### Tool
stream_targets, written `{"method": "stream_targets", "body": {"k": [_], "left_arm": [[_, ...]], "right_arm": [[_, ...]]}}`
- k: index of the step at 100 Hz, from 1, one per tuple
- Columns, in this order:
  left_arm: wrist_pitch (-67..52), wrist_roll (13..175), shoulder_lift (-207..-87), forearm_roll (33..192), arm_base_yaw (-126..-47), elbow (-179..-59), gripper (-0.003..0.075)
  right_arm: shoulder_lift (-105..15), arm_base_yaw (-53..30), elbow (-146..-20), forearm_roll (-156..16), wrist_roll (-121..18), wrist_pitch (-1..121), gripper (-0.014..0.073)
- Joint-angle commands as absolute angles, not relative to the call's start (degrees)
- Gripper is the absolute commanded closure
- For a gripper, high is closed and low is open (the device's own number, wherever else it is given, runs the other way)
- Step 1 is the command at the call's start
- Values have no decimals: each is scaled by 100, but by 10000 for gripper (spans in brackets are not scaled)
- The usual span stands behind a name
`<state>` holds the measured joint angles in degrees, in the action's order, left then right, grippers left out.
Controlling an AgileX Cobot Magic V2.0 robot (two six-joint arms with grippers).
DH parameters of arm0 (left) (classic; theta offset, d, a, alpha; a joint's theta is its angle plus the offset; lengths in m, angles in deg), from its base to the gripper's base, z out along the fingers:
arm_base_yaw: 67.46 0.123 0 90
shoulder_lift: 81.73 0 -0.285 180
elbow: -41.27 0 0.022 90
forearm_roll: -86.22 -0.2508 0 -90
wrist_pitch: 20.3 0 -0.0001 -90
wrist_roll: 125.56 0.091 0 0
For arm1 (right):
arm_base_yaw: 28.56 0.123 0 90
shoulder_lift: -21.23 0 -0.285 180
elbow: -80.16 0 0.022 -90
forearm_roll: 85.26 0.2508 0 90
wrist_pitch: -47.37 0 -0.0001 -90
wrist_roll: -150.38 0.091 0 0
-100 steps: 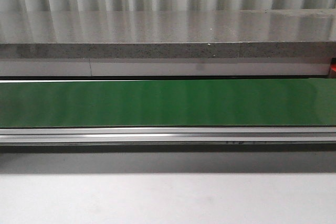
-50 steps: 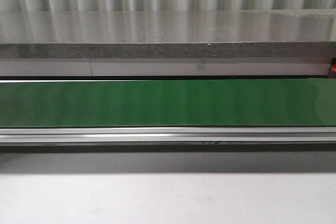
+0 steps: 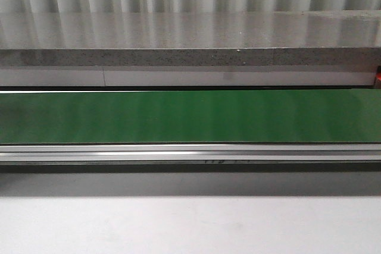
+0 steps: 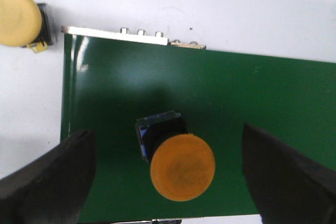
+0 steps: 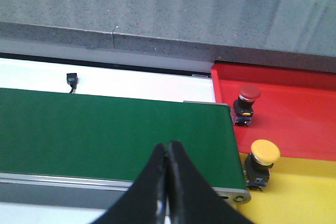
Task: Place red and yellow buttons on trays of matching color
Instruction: 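Grasp the yellow button and set it on the belt with the left gripper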
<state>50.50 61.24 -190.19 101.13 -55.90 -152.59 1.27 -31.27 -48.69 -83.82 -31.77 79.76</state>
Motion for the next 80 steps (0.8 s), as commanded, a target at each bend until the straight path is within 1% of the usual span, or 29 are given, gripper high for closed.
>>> {"method": "stream_targets", "body": {"k": [1,35,60,80], "left_arm": [[5101,6145,-18660,10277,-5529,-15593,166],[5289,6028,-18500,9815,-5099,-15648,167],[5289,5928,-18127,9794,-4449,-14862,167],[5289,5488,-17921,9590,-3893,-14162,176]], "right_arm": [[68,-3117,-5011,-8440,-3188,7559,660],[68,-3117,-5011,-8440,-3188,7559,660],[68,-3117,-5011,-8440,-3188,7559,660],[68,-3117,-5011,-8440,-3188,7559,660]]}}
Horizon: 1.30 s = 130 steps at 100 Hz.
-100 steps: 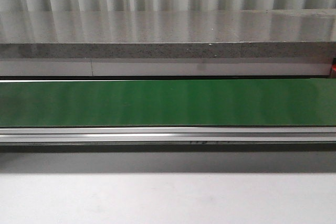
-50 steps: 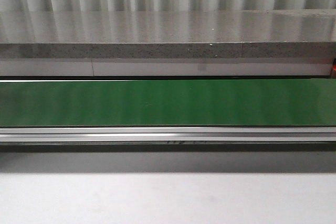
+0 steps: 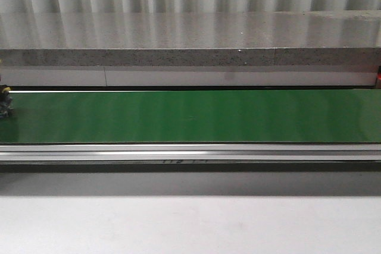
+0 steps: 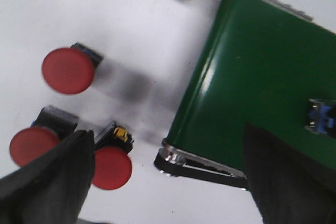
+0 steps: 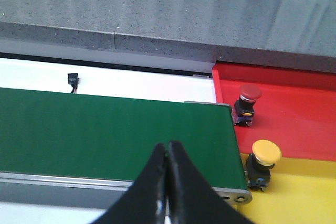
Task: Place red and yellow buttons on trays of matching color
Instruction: 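Grasp the yellow button and set it on the belt with the left gripper, then grasp a red push button from the pile with the left gripper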
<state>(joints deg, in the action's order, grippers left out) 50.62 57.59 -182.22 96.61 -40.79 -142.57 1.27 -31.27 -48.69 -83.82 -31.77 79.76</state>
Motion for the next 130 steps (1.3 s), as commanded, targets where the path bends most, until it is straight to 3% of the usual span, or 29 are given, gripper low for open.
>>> {"method": "stream_targets", "body": {"k": [1,19,69,130], "left_arm": [[5289,5444,-17921,9566,-3877,-14141,176],[5262,4904,-17921,8829,-3603,-13763,176],[5119,4172,-18286,8851,-3023,-13726,176],[5104,4159,-19293,8837,-2989,-13726,176]], "right_arm": [[68,-3117,-5011,-8440,-3188,7559,660],[68,-3117,-5011,-8440,-3188,7559,660],[68,-3117,-5011,-8440,-3188,7559,660],[68,-3117,-5011,-8440,-3188,7560,660]]}}
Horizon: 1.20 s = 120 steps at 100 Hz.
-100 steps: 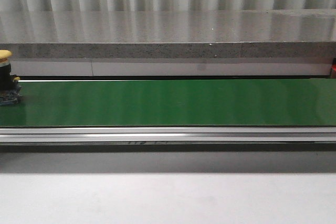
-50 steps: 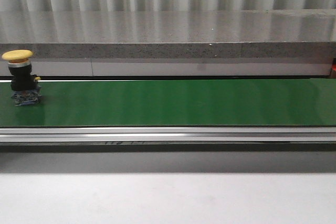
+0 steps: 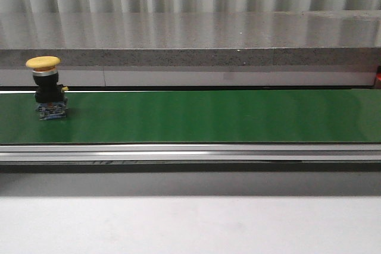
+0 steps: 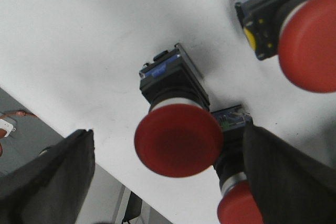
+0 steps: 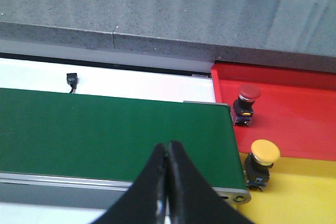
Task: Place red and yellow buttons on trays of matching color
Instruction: 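Grasp a red push button from the pile with the left gripper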
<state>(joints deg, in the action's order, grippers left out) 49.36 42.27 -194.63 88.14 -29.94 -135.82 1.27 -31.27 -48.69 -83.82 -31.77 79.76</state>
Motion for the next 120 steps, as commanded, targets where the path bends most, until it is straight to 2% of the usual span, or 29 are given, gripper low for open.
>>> {"method": "stream_targets", "body": {"k": [1,13,35,47,67,97,120], "left_arm": [[5104,4159,-19292,8837,-2989,-13726,176],[5002,4159,-19292,8837,-2989,-13726,219],[4967,4159,-19292,8837,-2989,-13726,458],[4943,4197,-19292,8837,-2989,-13726,535],[4977,4241,-19120,8772,-2989,-13740,545],[5016,4628,-18203,8808,-3042,-13740,545],[4970,5080,-17545,8808,-3481,-13740,545]], "right_arm": [[68,-3117,-5011,-8440,-3188,7560,660],[68,-3117,-5011,-8440,-3188,7560,660],[68,-3117,-5011,-8440,-3188,7560,660],[68,-3117,-5011,-8440,-3188,7560,660],[68,-3117,-5011,-8440,-3188,7560,660],[68,-3117,-5011,-8440,-3188,7560,660],[68,-3117,-5011,-8440,-3188,7560,660]]}}
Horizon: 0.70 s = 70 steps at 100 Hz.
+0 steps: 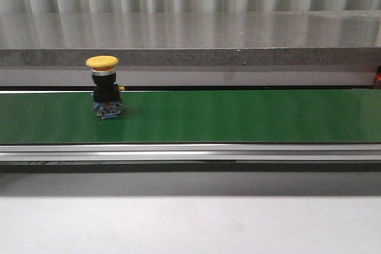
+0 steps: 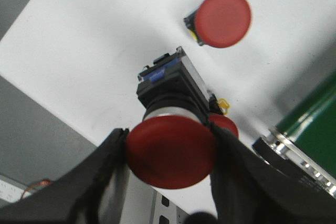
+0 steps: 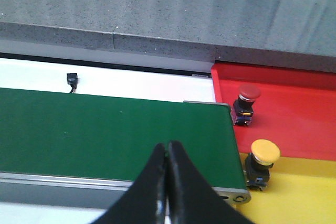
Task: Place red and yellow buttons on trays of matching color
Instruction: 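Grasp a red push button from the pile with the left gripper, then set the red button on the belt and open the left gripper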
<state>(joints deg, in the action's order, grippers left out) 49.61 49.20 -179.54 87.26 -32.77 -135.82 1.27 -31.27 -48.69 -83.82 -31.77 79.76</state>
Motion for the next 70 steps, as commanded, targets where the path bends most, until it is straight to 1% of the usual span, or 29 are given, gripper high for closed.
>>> {"method": "stream_targets", "body": {"k": [1,19,34,49,70], "left_arm": [[4970,5084,-17530,8808,-3501,-13740,545],[5005,5193,-17286,8808,-4211,-14040,545],[5151,5193,-17300,8813,-4894,-14420,545],[5289,5444,-17326,8840,-5564,-14489,545],[5289,5544,-17562,8952,-6027,-14489,545]], "right_arm": [[68,-3117,-5011,-8440,-3188,7560,660],[68,-3117,-5011,-8440,-3188,7560,660],[68,-3117,-5011,-8440,-3188,7560,660],[68,-3117,-5011,-8440,-3188,7560,660],[68,-3117,-5011,-8440,-3188,7560,660]]}}
